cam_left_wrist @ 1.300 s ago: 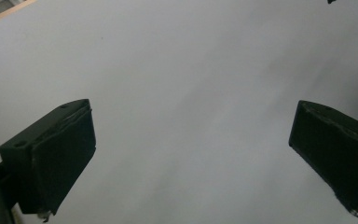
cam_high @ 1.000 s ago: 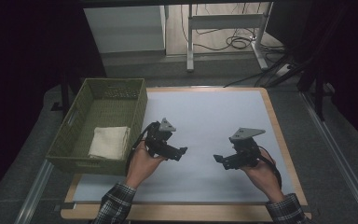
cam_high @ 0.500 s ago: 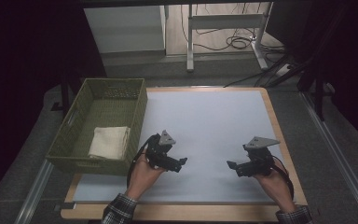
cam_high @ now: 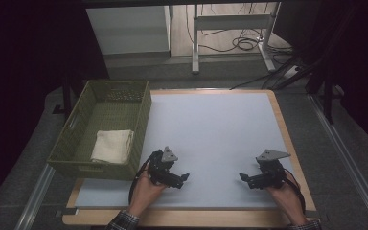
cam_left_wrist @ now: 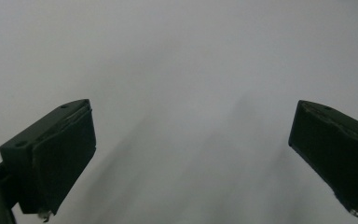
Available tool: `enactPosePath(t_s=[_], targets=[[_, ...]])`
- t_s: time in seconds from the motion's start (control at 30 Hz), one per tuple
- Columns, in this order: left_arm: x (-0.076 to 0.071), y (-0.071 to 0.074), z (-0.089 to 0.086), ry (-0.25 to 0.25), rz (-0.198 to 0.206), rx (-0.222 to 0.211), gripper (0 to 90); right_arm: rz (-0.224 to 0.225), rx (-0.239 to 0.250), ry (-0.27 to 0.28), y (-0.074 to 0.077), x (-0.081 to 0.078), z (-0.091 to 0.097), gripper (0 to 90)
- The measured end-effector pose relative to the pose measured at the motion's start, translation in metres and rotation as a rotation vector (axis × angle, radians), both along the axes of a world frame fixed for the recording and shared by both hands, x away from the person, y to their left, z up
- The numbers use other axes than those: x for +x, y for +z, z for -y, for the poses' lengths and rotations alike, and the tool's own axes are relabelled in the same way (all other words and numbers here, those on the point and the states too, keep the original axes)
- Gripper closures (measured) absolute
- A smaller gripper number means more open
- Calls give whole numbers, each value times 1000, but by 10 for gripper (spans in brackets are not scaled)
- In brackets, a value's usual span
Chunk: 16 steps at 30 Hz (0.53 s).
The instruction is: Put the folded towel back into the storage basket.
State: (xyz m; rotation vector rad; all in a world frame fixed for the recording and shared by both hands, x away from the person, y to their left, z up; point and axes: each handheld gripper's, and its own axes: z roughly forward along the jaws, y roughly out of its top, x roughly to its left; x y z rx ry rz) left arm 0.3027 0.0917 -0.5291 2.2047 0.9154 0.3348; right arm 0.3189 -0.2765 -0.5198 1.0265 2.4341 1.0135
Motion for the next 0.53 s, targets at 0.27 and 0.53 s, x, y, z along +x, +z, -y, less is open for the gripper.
enactPosePath(t_s=[0.27, 0.53], targets=[[-2, -17, -3, 14, -31, 12, 3, 7, -23, -5, -10, -2, 2, 52], [-3, -18, -4, 13, -18, 3, 4, 16, -31, -5, -12, -3, 1, 50]])
